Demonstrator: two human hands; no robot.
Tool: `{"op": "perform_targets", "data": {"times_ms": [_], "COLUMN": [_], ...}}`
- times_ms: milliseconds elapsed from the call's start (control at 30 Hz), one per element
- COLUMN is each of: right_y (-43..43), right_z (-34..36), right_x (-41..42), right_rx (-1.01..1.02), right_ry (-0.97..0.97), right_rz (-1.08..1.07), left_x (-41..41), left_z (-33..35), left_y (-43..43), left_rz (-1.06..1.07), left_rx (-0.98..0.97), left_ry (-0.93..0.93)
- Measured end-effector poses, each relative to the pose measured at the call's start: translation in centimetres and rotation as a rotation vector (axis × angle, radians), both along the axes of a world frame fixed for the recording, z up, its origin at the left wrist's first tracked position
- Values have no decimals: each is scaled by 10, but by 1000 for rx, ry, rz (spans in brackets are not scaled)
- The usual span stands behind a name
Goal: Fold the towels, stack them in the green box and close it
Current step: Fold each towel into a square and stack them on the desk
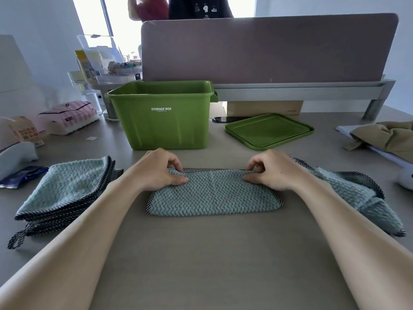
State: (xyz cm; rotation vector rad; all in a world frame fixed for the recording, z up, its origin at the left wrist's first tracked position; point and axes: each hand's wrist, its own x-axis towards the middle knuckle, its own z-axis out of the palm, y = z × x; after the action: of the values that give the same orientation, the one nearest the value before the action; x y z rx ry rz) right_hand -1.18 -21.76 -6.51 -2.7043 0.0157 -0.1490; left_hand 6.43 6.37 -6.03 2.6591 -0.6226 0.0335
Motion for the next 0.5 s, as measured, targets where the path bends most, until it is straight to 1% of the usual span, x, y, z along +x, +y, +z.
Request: {"op": "perform_targets", "data": {"times_ms": [167, 300, 400, 500], "right_y": [2, 2, -1, -4], "right_z": [0, 1, 3, 4], "right_x": [-2, -2, -3, -4], "right_rx": [14, 75, 101, 66], "right_ry": [-69, -126, -60, 4], "right_rz": [25, 51, 55, 62], "left_x": [-3, -2, -3, -2], "left_z": [1, 0, 0, 1], "left_y": [0, -2, -3, 0], "left_rz": [4, -87, -104, -88], "left_rx": [74, 33, -30, -95], "left_ry": [-34, -77, -103, -56]}}
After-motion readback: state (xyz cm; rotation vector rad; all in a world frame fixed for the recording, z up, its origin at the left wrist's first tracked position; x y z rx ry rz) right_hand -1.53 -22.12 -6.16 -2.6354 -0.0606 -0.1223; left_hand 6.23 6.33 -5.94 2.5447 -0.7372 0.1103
